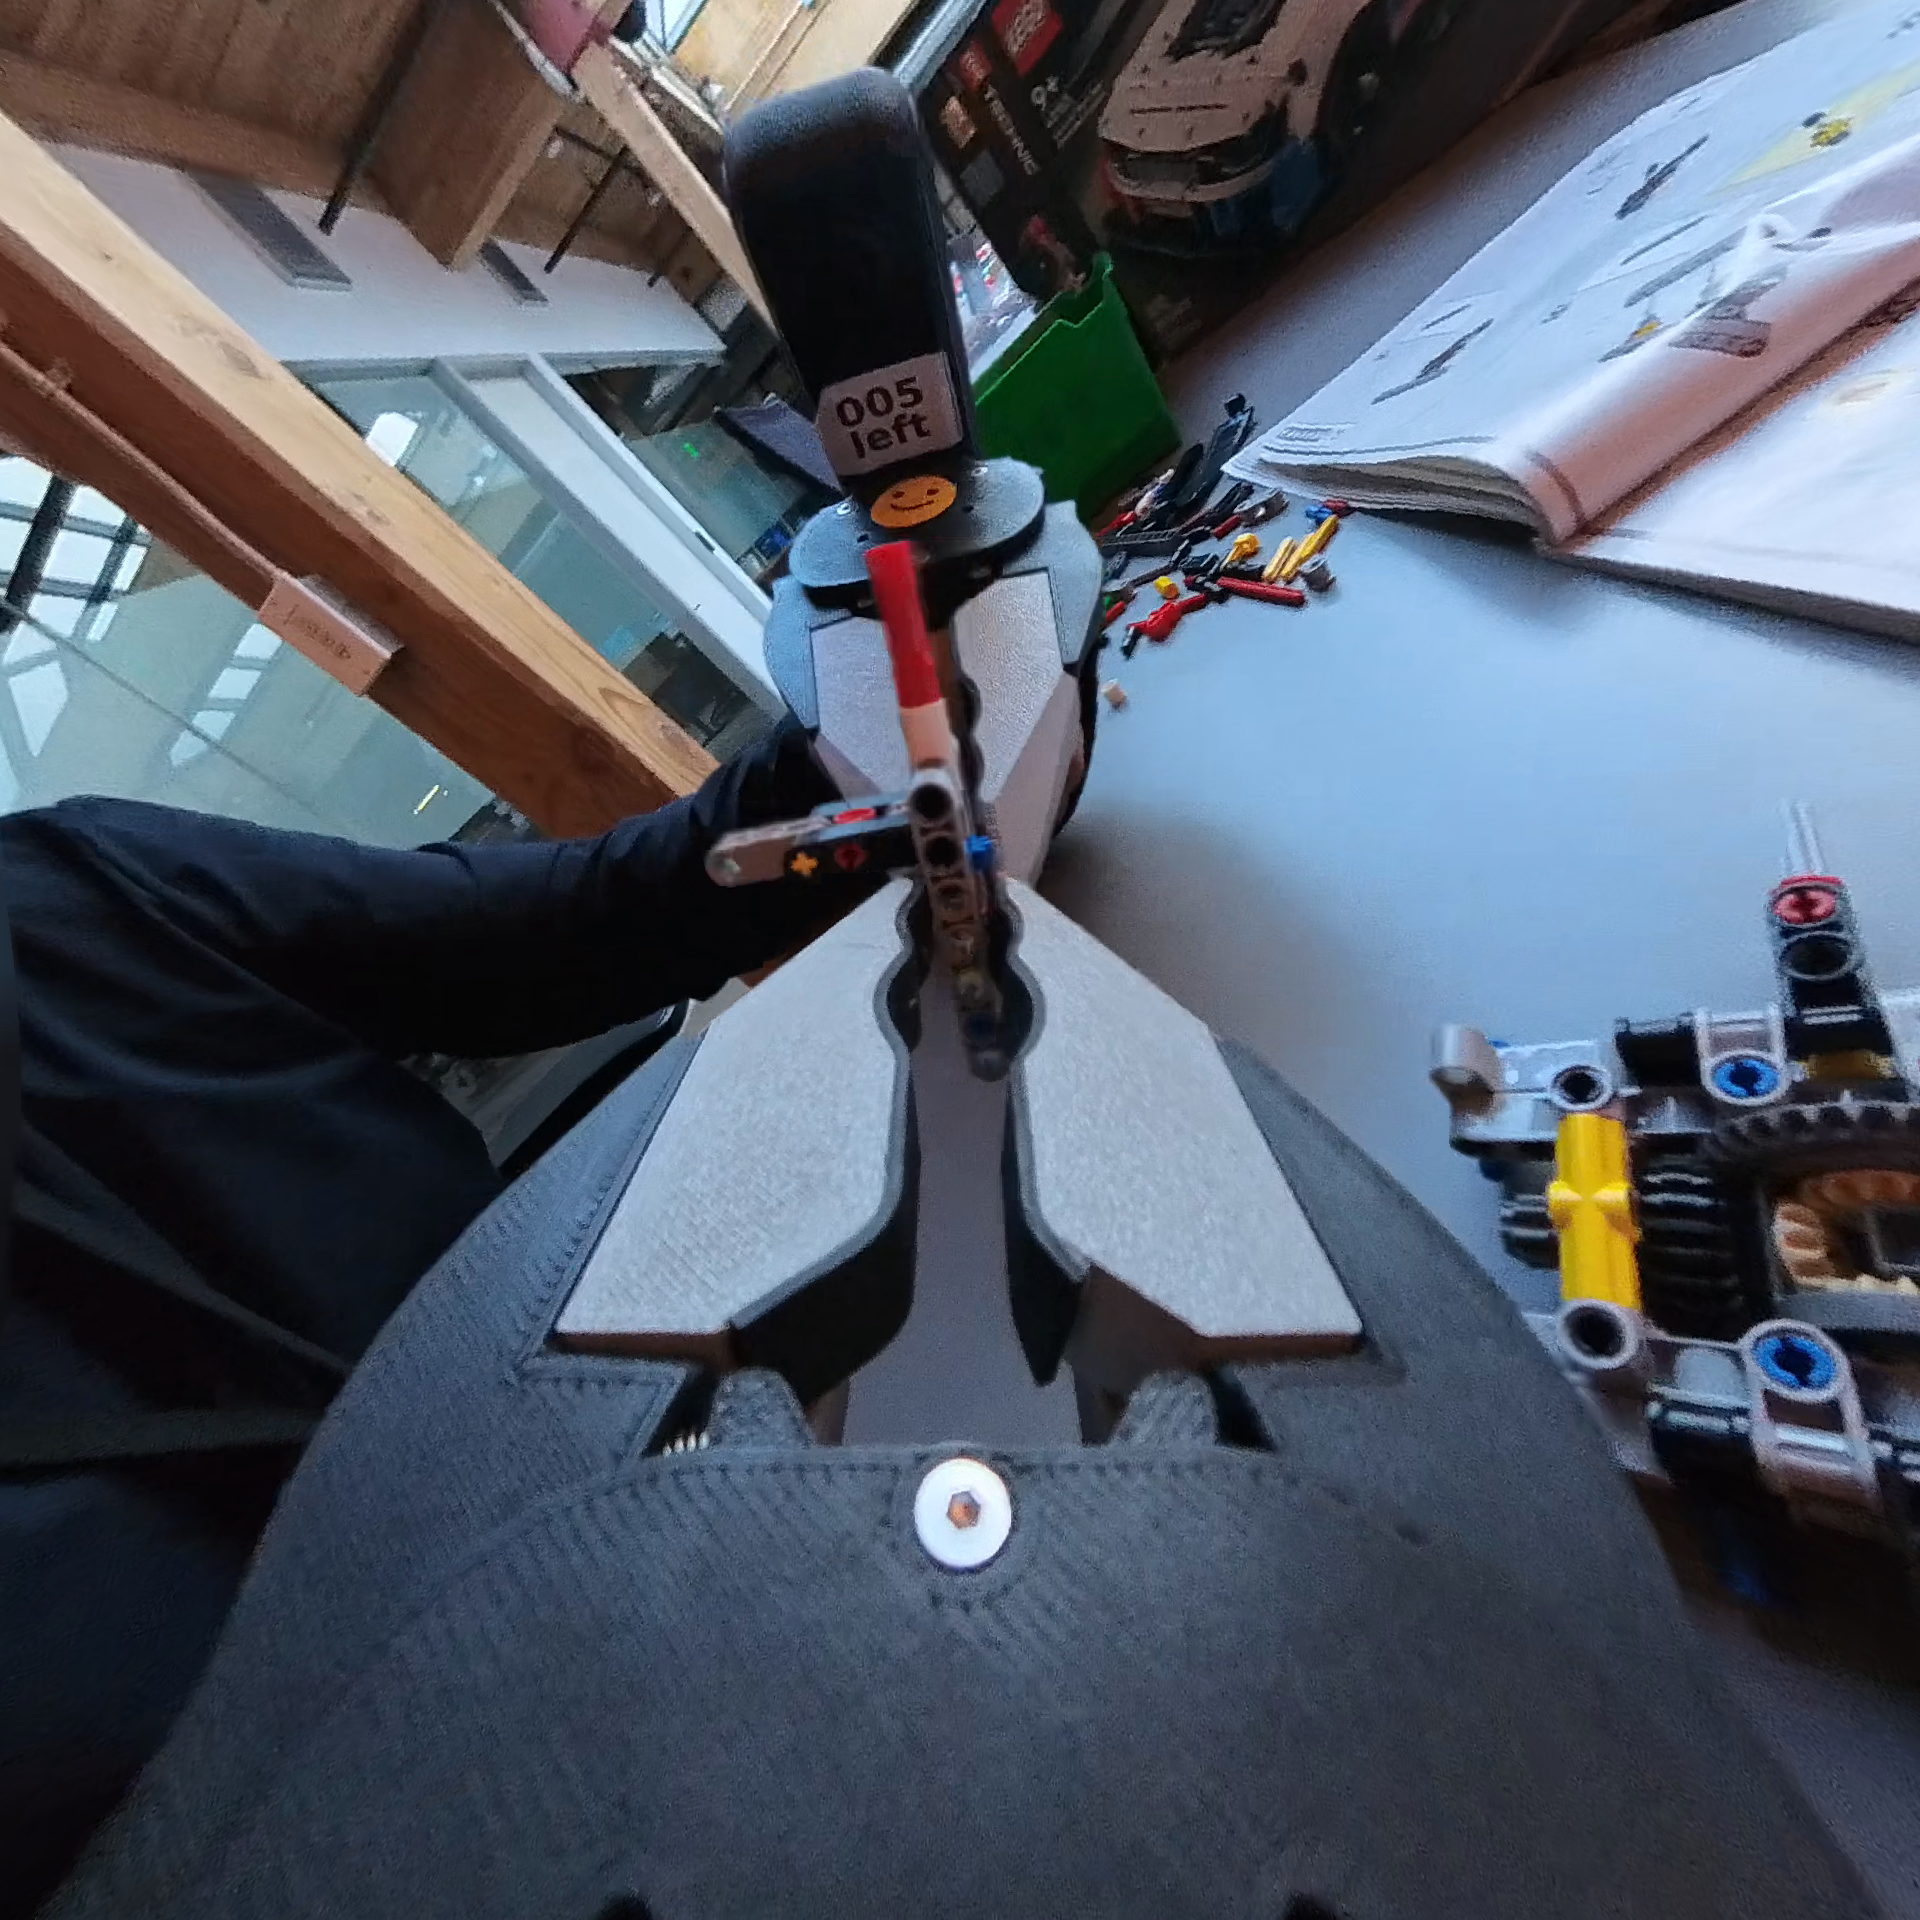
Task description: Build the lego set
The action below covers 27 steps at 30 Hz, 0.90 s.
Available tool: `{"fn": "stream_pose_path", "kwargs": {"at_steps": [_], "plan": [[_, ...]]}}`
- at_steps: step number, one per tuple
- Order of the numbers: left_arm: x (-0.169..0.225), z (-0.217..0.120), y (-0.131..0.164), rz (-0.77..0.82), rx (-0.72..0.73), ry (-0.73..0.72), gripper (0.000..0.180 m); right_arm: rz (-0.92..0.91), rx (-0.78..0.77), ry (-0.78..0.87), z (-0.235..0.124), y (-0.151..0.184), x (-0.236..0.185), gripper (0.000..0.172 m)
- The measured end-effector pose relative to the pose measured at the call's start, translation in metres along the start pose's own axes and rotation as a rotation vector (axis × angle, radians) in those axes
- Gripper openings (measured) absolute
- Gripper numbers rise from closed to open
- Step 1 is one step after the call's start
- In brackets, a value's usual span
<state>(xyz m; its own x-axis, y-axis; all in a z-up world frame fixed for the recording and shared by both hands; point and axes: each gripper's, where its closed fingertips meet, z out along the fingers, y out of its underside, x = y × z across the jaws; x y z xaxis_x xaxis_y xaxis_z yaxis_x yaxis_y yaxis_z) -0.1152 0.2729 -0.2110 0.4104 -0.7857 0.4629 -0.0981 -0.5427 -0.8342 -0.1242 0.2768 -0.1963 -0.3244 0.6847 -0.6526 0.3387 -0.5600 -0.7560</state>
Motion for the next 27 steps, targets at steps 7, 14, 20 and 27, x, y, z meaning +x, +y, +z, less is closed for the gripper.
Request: {"fn": "stream_pose_path", "kwargs": {"at_steps": [7,14,20,27], "plan": [[-0.003,-0.001,-0.006,-0.137,0.057,0.040,0.005,-0.018,0.041,0.017,0.000,-0.009,0.005,0.006],[-0.003,-0.005,-0.007,-0.157,0.096,0.024,0.005,-0.080,-0.047,0.044,0.000,0.000,0.006,0.004],[-0.004,0.001,-0.012,-0.301,0.164,0.085,0.005,-0.020,0.082,0.061,-0.009,-0.017,0.014,0.014],[-0.005,0.005,-0.011,-0.321,0.171,0.074,0.005,0.023,0.109,0.031,-0.004,-0.019,0.012,0.009]]}}
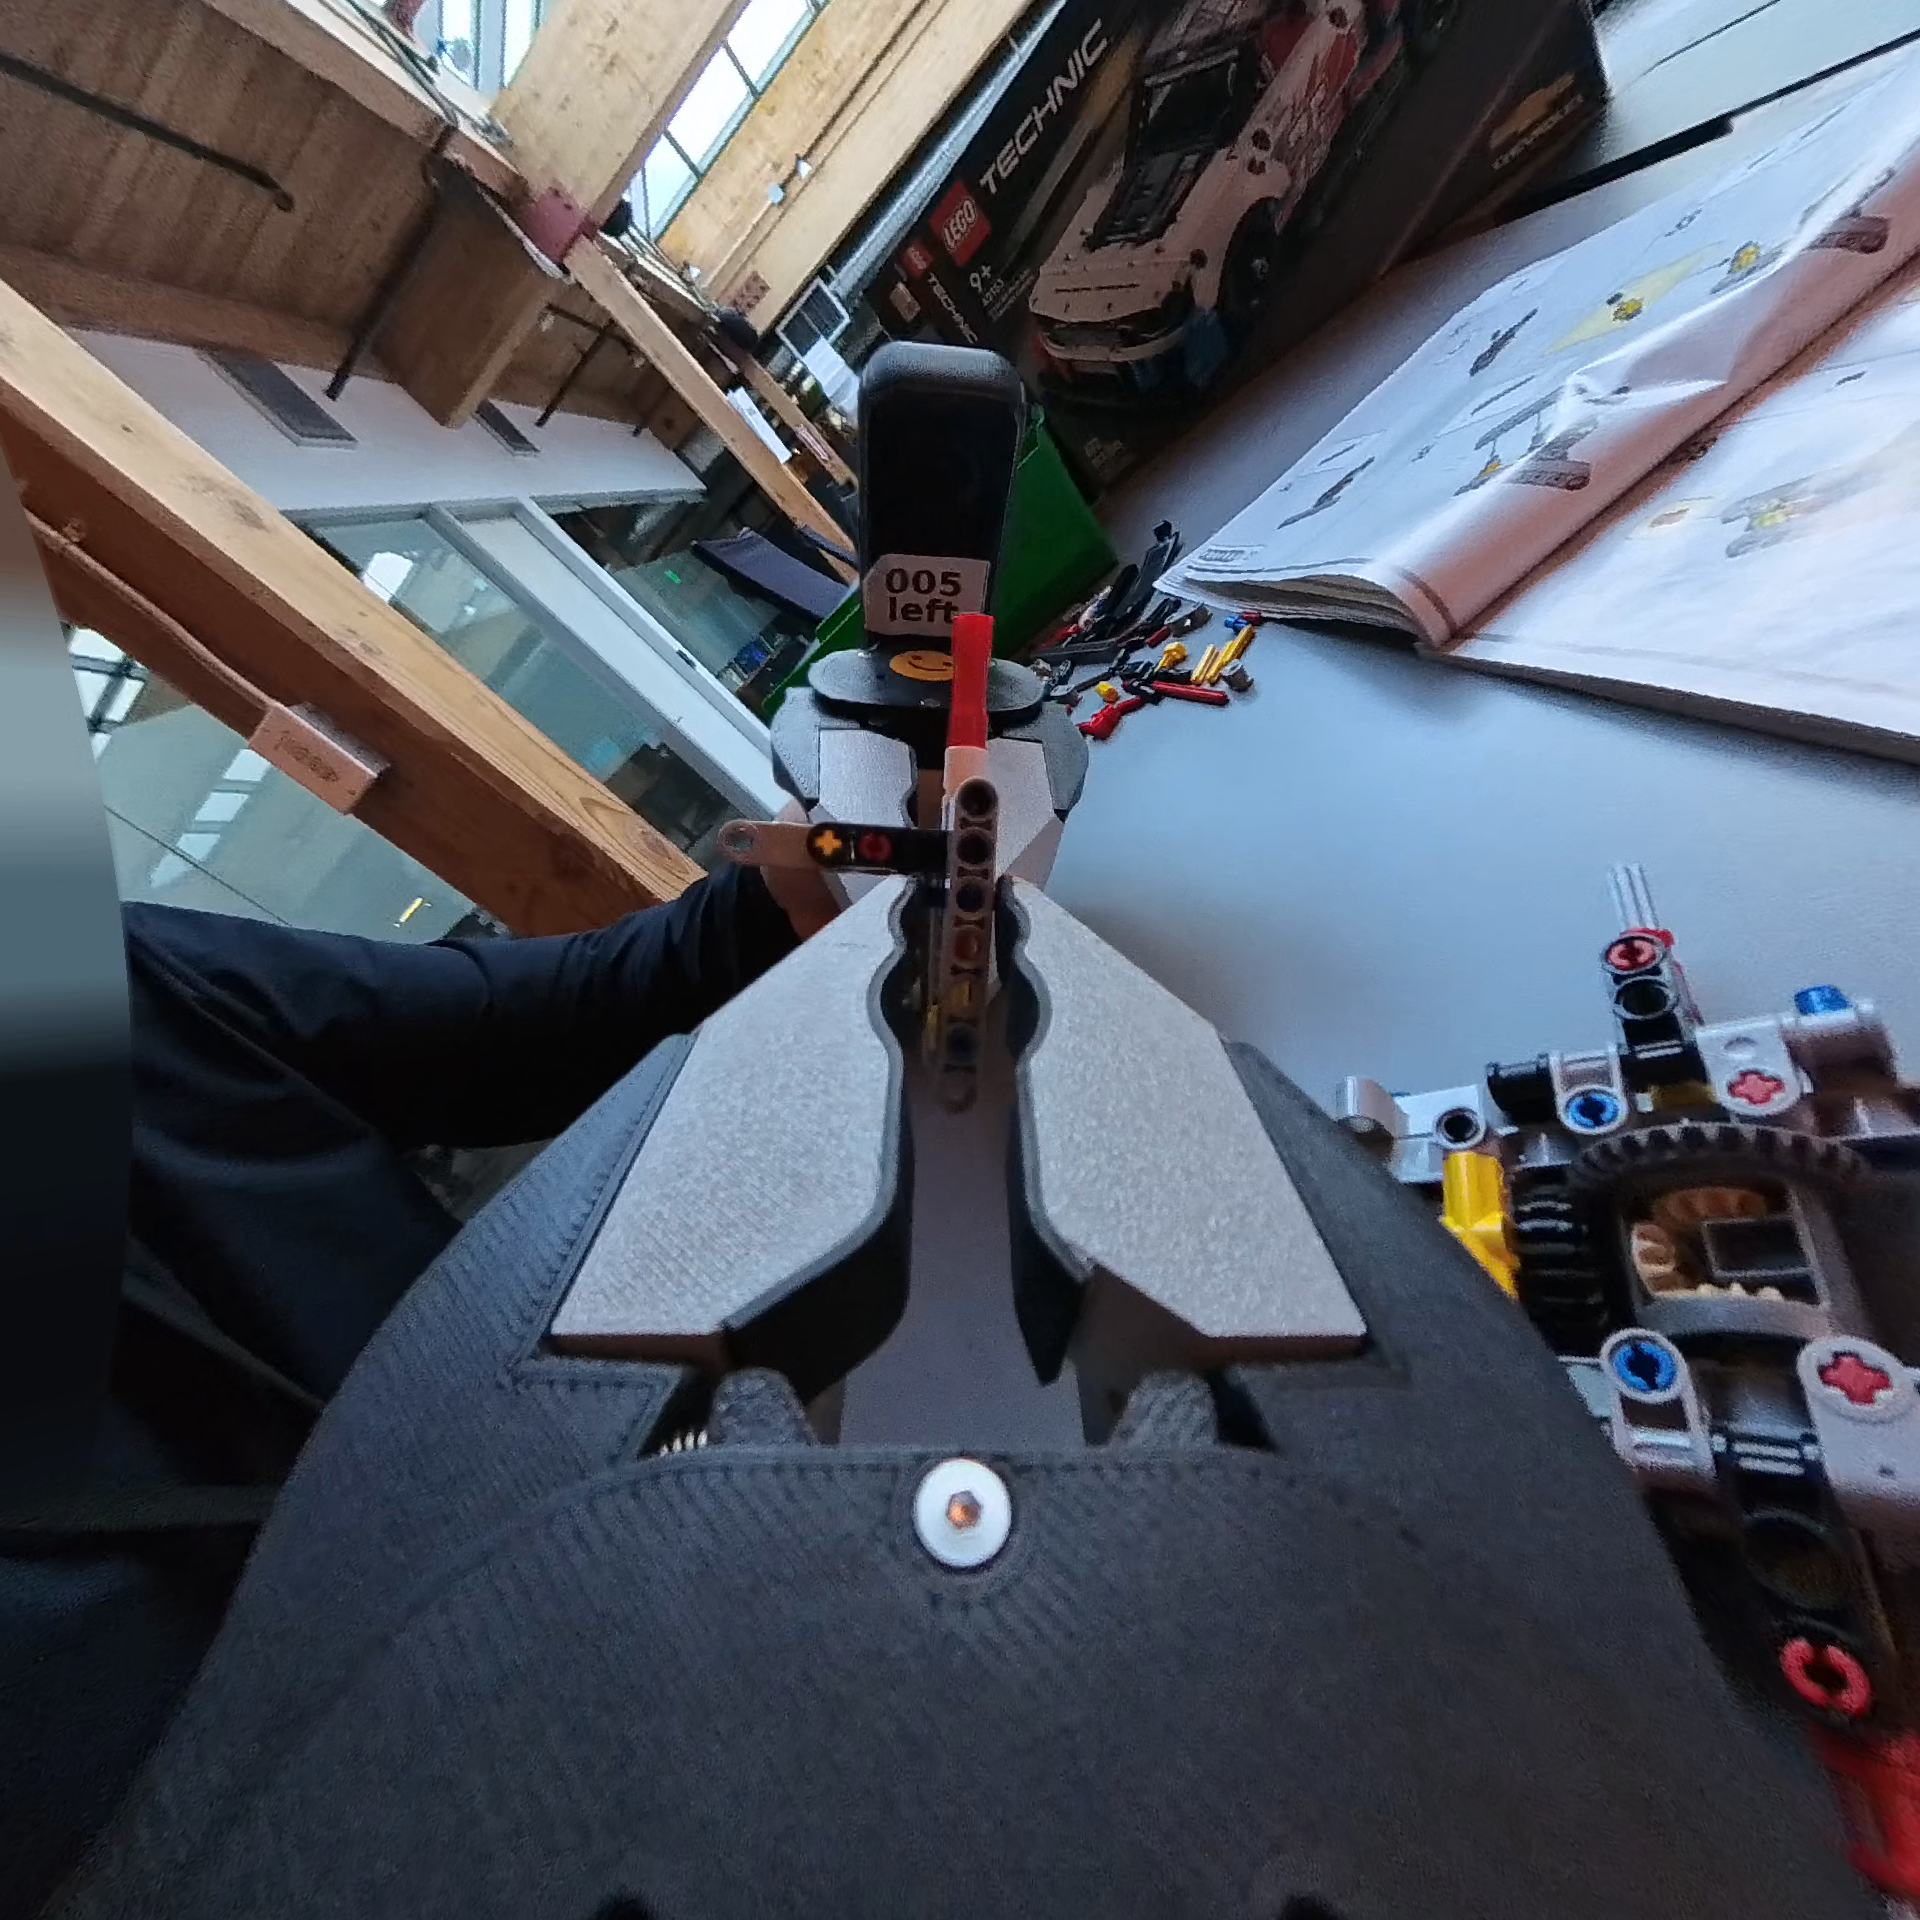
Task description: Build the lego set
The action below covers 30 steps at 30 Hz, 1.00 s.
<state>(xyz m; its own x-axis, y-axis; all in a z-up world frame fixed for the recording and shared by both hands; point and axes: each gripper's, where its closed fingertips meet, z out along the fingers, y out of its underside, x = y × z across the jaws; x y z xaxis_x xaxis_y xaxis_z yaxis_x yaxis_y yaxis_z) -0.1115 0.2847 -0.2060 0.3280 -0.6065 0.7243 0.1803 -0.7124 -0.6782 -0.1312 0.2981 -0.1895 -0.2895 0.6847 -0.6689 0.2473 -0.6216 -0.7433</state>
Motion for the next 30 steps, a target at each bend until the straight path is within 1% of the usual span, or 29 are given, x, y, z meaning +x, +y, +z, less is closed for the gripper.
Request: {"fn": "stream_pose_path", "kwargs": {"at_steps": [3,7,17,24,26,30], "plan": [[0.000,0.001,0.001,0.010,-0.003,-0.003,0.005,0.002,-0.008,-0.007,-0.001,0.001,-0.001,0.009],[-0.001,0.002,0.004,0.052,-0.022,-0.041,0.005,-0.030,-0.052,0.012,-0.003,0.006,0.000,0.008],[-0.004,0.000,0.006,0.002,-0.029,-0.031,0.004,-0.030,-0.097,0.025,-0.002,0.012,0.002,0.009],[-0.005,0.000,0.008,-0.004,-0.037,-0.033,0.004,-0.046,-0.120,0.033,-0.002,0.015,0.002,0.008],[-0.005,0.000,0.006,-0.010,-0.027,-0.030,0.004,-0.038,-0.114,0.033,-0.002,0.014,0.003,0.009],[-0.005,-0.003,-0.004,-0.022,0.034,-0.004,0.005,-0.020,-0.037,0.021,-0.003,0.002,0.004,0.009]]}}
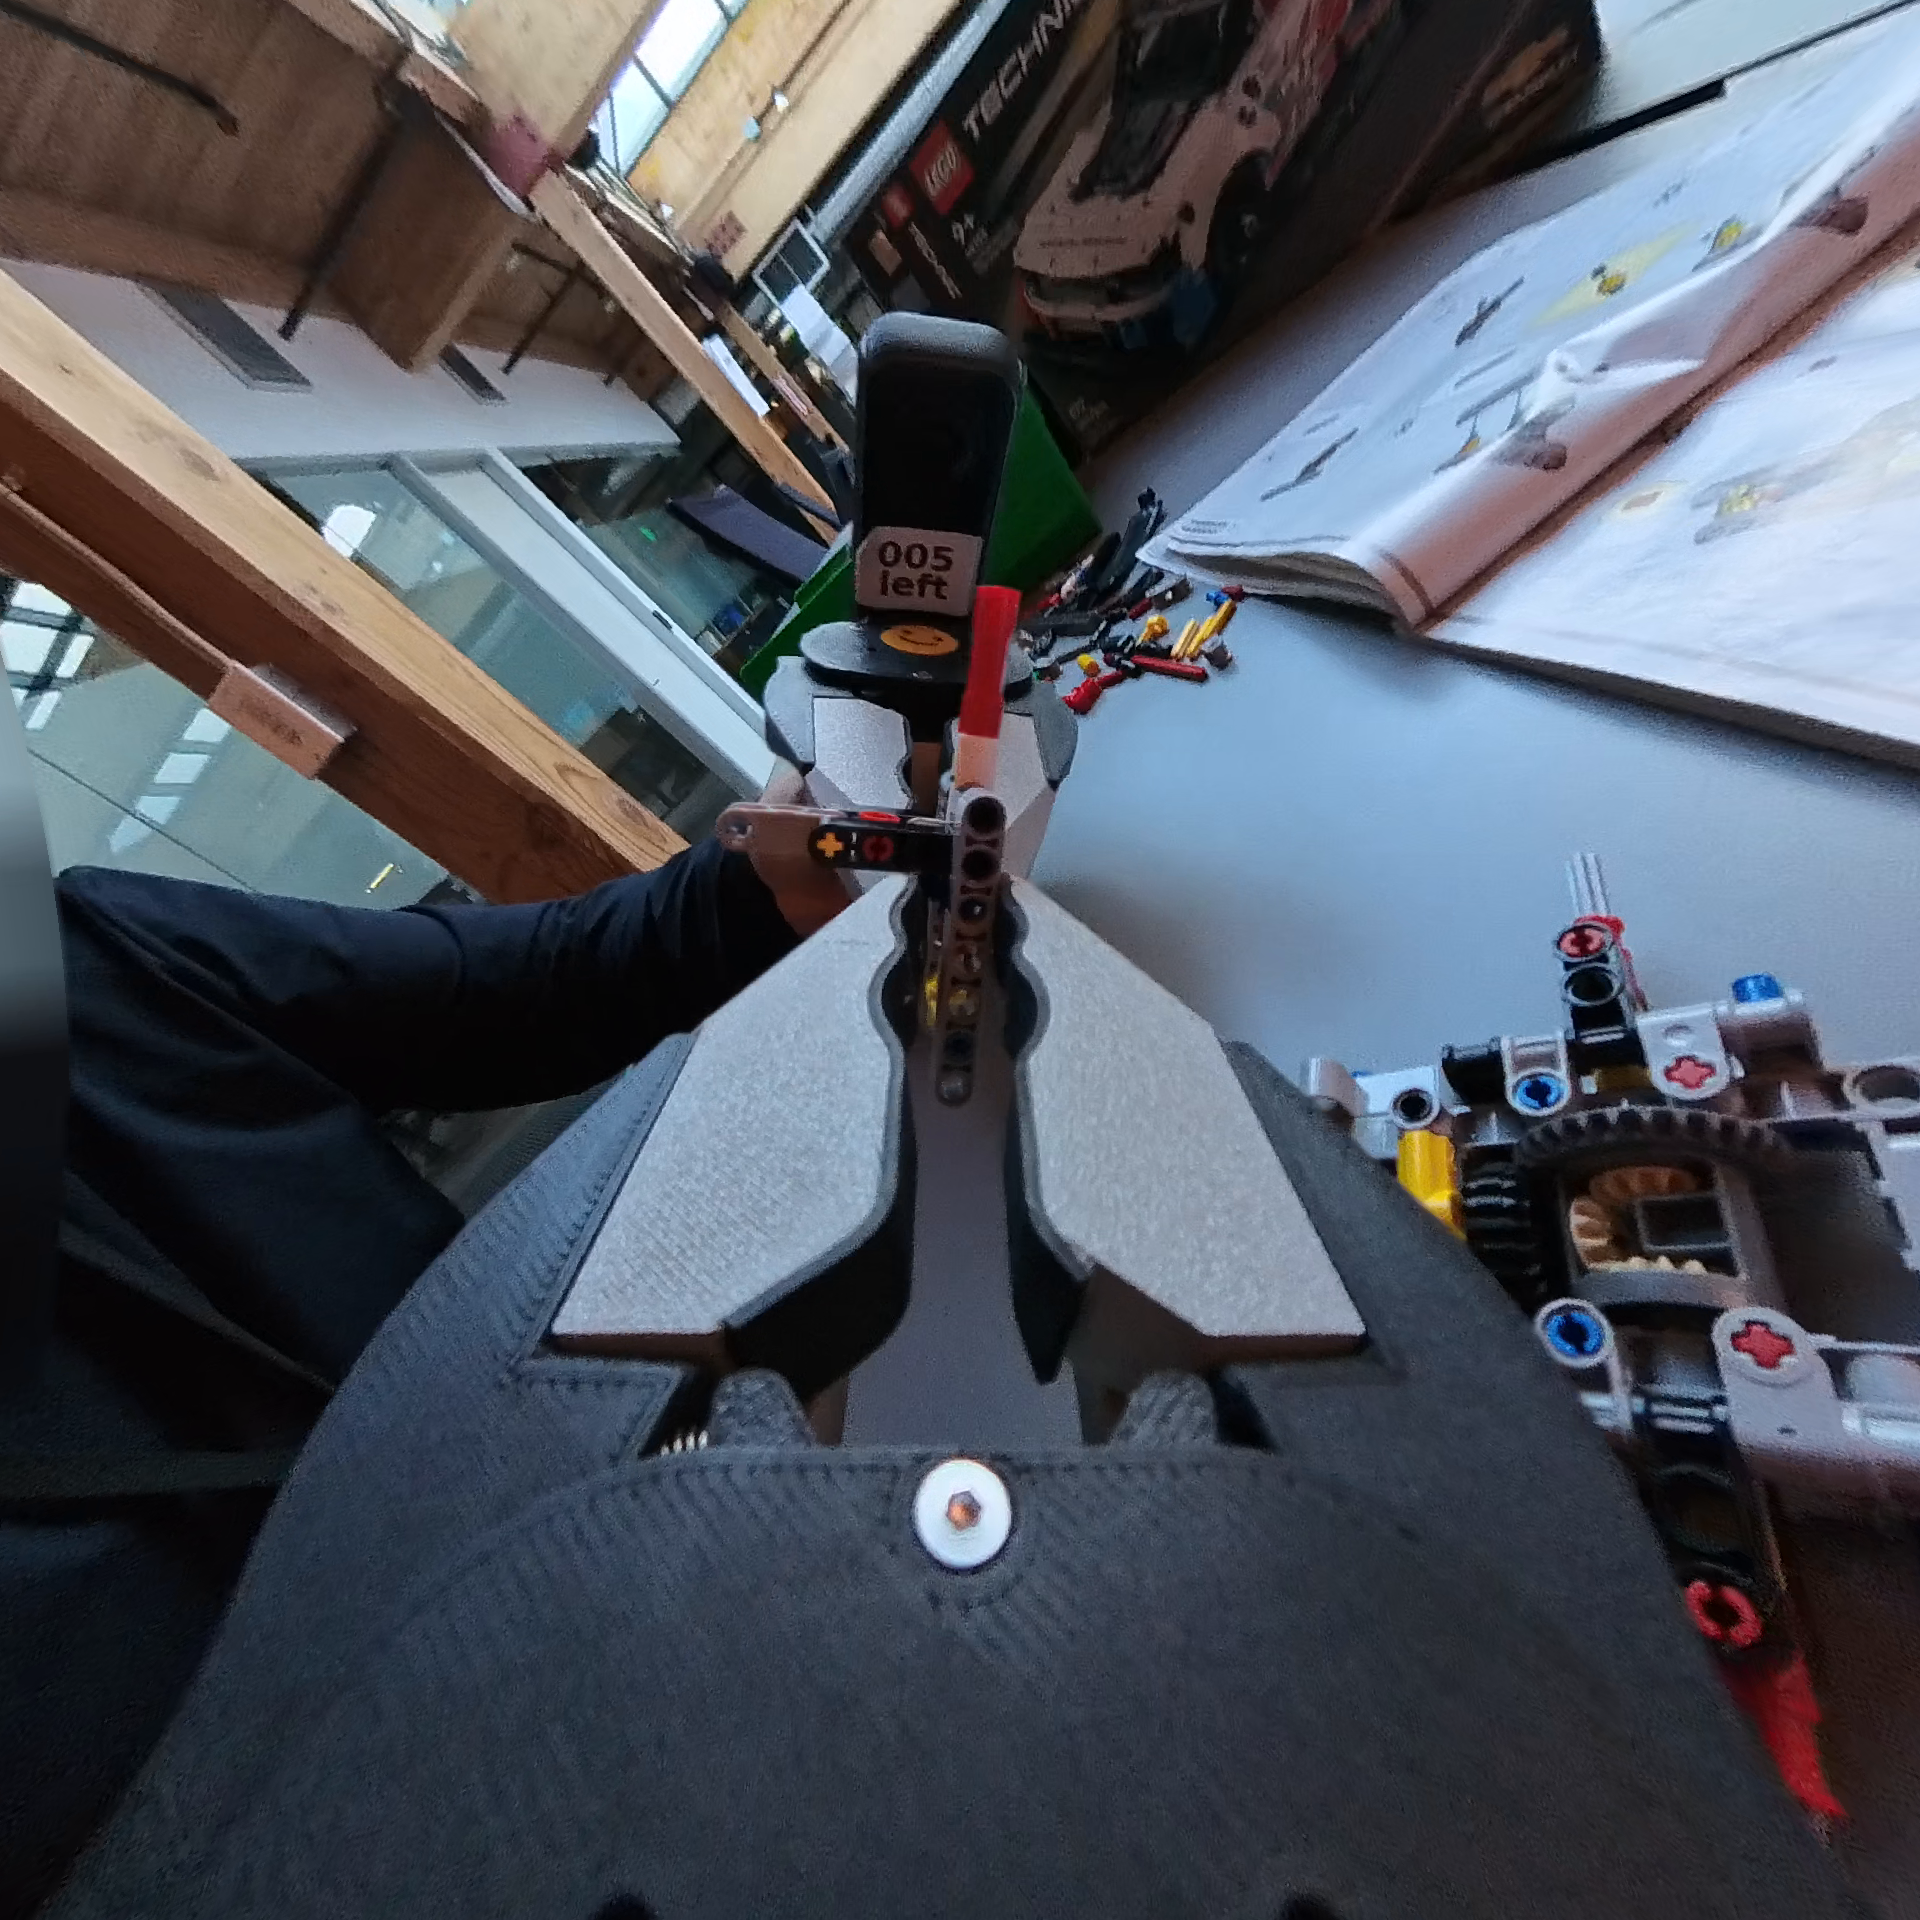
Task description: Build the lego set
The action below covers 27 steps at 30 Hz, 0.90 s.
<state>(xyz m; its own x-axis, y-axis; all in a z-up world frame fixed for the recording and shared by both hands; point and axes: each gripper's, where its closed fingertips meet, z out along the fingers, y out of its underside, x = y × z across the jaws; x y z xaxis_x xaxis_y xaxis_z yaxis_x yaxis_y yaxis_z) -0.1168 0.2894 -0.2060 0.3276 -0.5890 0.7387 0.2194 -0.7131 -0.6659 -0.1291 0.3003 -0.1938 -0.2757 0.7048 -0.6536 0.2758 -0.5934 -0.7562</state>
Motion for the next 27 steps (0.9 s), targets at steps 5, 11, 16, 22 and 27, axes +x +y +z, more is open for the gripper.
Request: {"fn": "stream_pose_path", "kwargs": {"at_steps": [5,11,16,22,27], "plan": [[-0.011,-0.014,-0.007,0.016,0.020,-0.054,0.005,-0.186,0.027,0.135,-0.012,-0.011,0.007,0.038],[-0.011,-0.022,0.000,-0.030,-0.038,-0.011,0.005,-0.694,-0.196,0.386,-0.006,0.013,0.014,0.064],[-0.011,-0.026,0.009,-0.067,-0.099,0.016,0.004,-1.022,-0.367,0.589,0.001,0.031,0.028,0.060],[-0.020,-0.031,0.017,0.033,-0.181,-0.081,0.005,-1.001,-0.348,0.559,0.002,0.033,0.023,0.054],[-0.021,-0.029,0.019,0.029,-0.189,-0.080,0.004,-0.993,-0.338,0.533,0.003,0.034,0.019,0.055]]}}
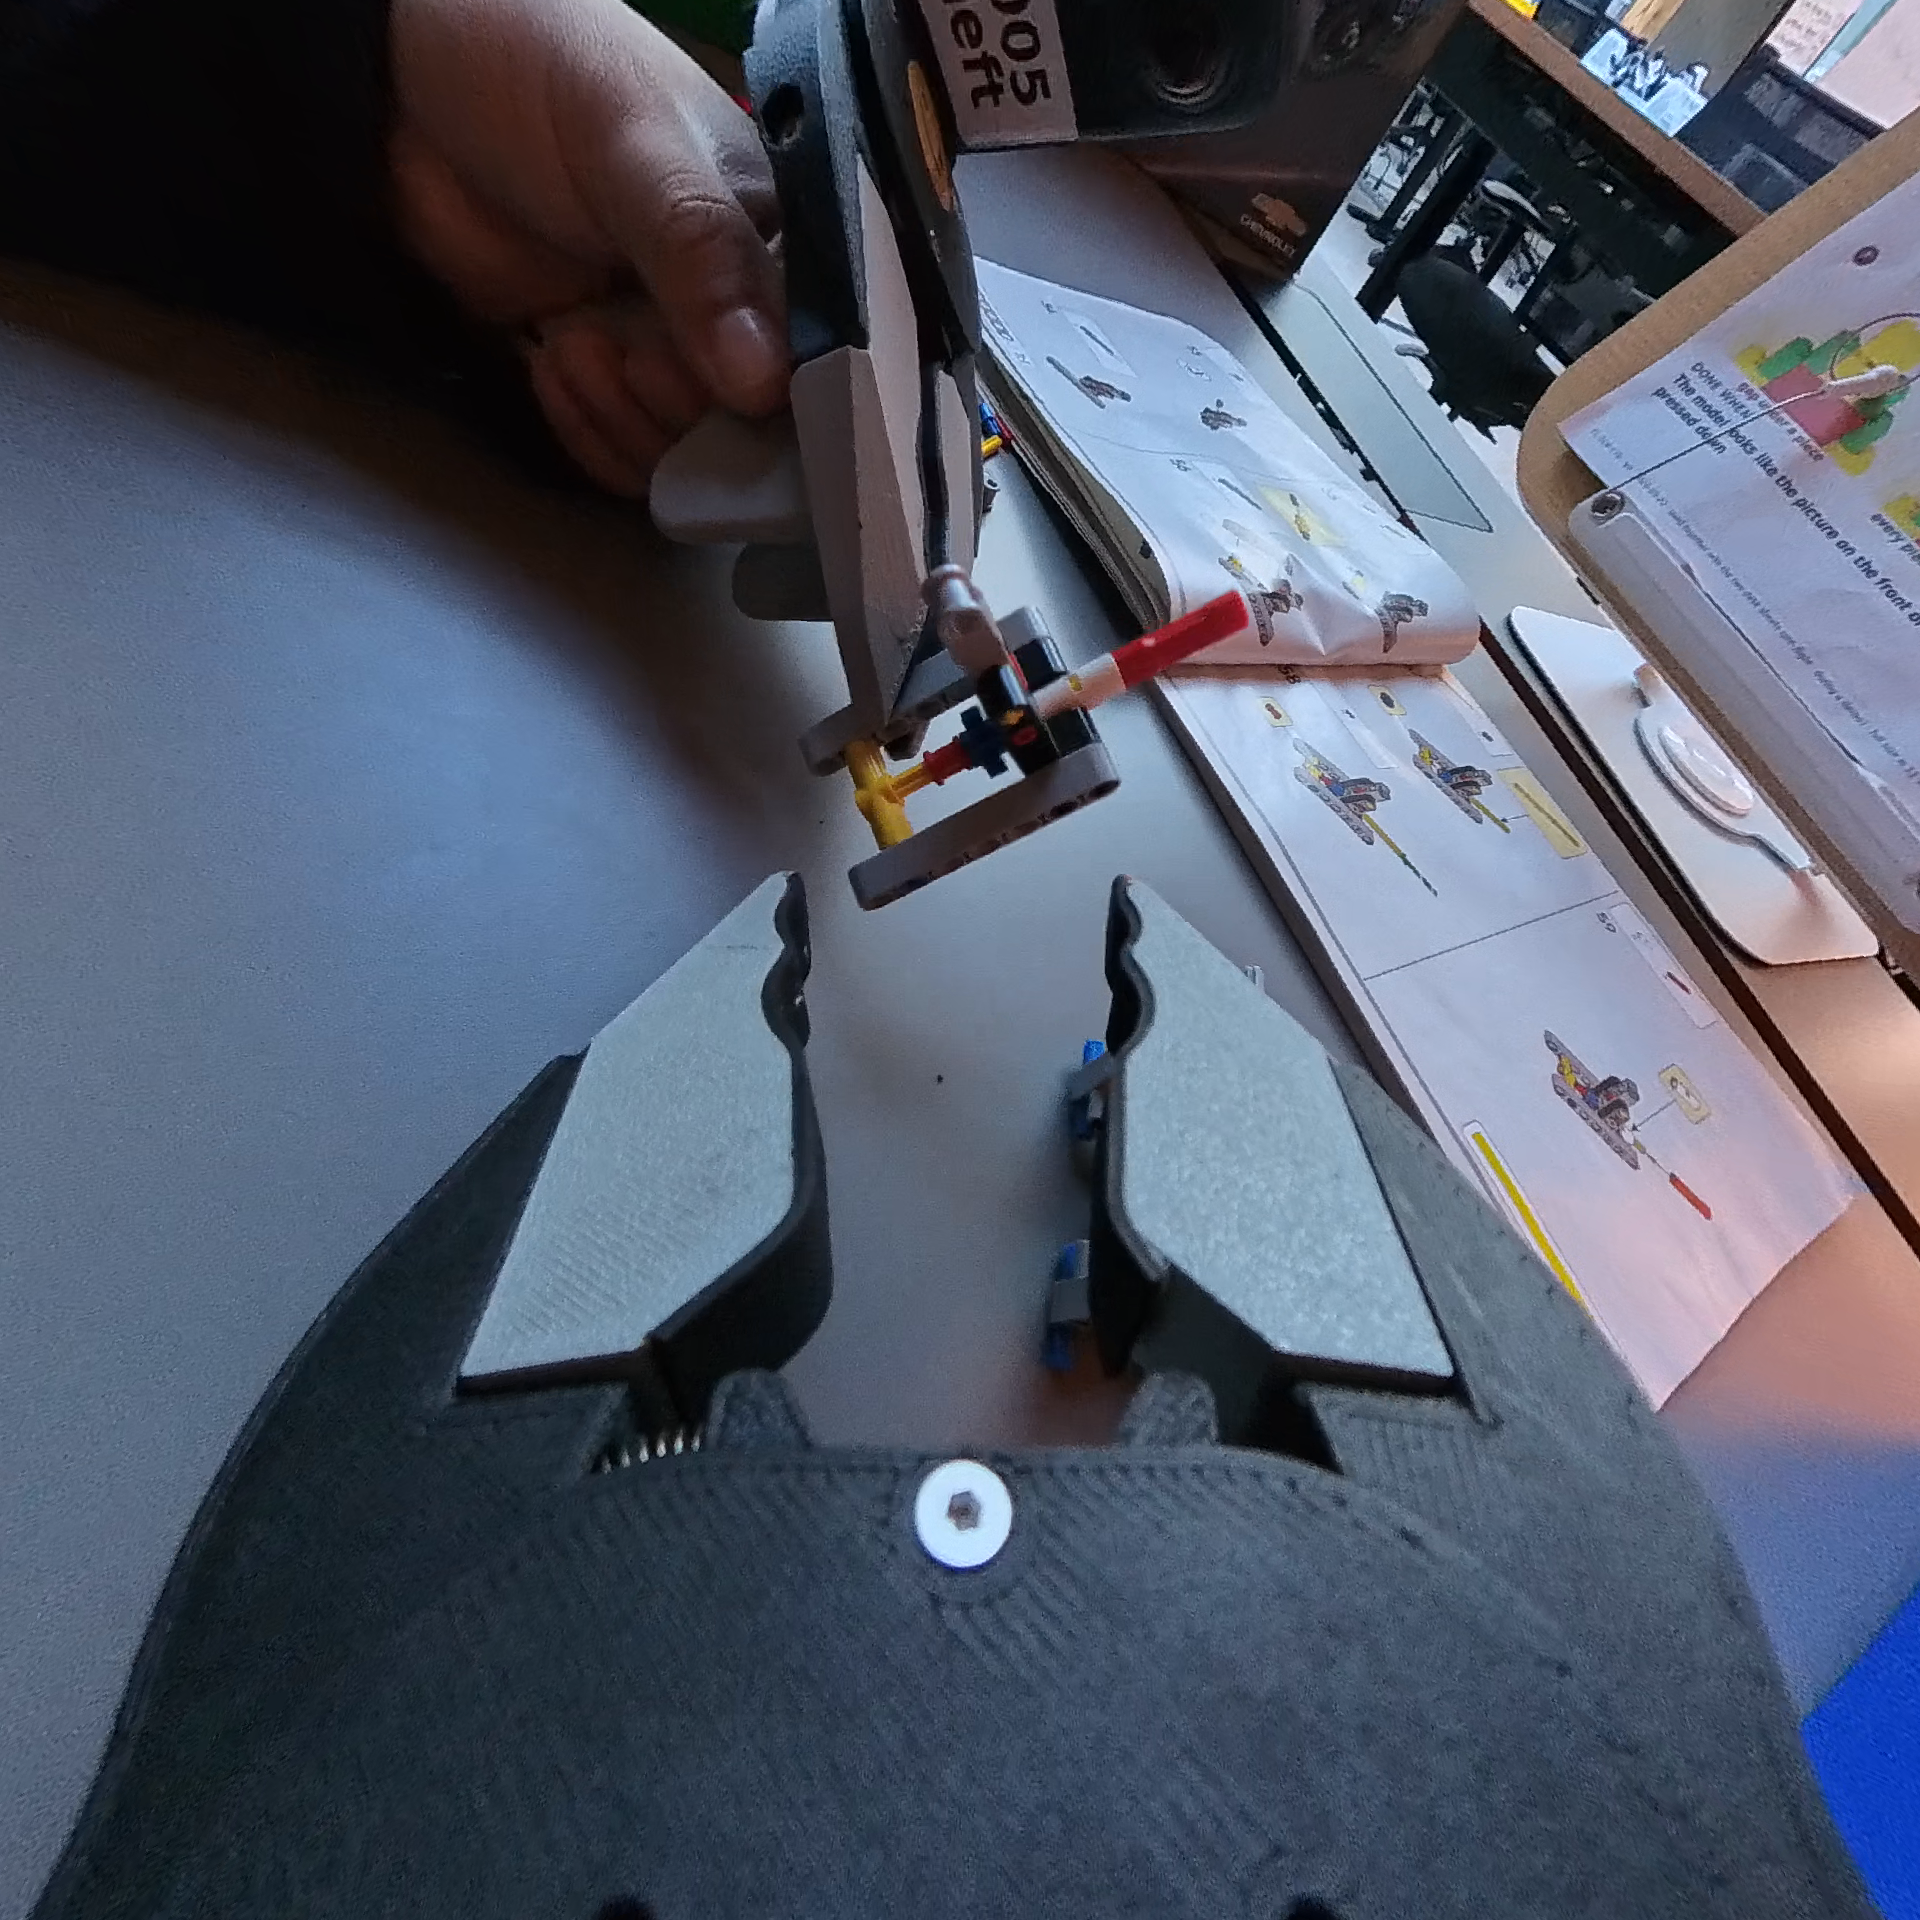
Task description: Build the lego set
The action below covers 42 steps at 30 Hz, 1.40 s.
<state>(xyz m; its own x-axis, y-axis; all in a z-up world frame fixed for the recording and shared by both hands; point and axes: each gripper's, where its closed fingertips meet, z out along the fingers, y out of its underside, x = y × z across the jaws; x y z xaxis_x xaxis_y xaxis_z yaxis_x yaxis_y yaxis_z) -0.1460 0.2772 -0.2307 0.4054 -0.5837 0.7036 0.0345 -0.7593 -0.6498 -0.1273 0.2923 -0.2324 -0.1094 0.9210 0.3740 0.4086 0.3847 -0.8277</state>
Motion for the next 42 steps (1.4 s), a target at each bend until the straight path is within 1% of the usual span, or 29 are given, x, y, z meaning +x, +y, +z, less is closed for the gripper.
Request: {"fn": "stream_pose_path", "kwargs": {"at_steps": [5,12,25,42], "plan": [[0.0001,-0.0012,-0.0018,-0.019,0.012,0.017,0.004,-0.020,-0.027,-0.014,0.0029,0.0027,-0.0045,0.055],[0.0042,0.0038,0.0034,0.048,-0.029,0.005,0.005,-0.015,-0.027,-0.019,0.0027,0.0025,-0.0046,0.052],[0.0065,0.0046,0.0049,0.047,-0.040,0.026,0.005,-0.037,-0.043,-0.034,0.0050,0.0033,-0.0101,0.051],[0.0076,0.0059,0.0068,0.058,-0.052,0.024,0.004,-0.009,-0.009,-0.018,0.0019,-0.0004,-0.0037,0.055]]}}
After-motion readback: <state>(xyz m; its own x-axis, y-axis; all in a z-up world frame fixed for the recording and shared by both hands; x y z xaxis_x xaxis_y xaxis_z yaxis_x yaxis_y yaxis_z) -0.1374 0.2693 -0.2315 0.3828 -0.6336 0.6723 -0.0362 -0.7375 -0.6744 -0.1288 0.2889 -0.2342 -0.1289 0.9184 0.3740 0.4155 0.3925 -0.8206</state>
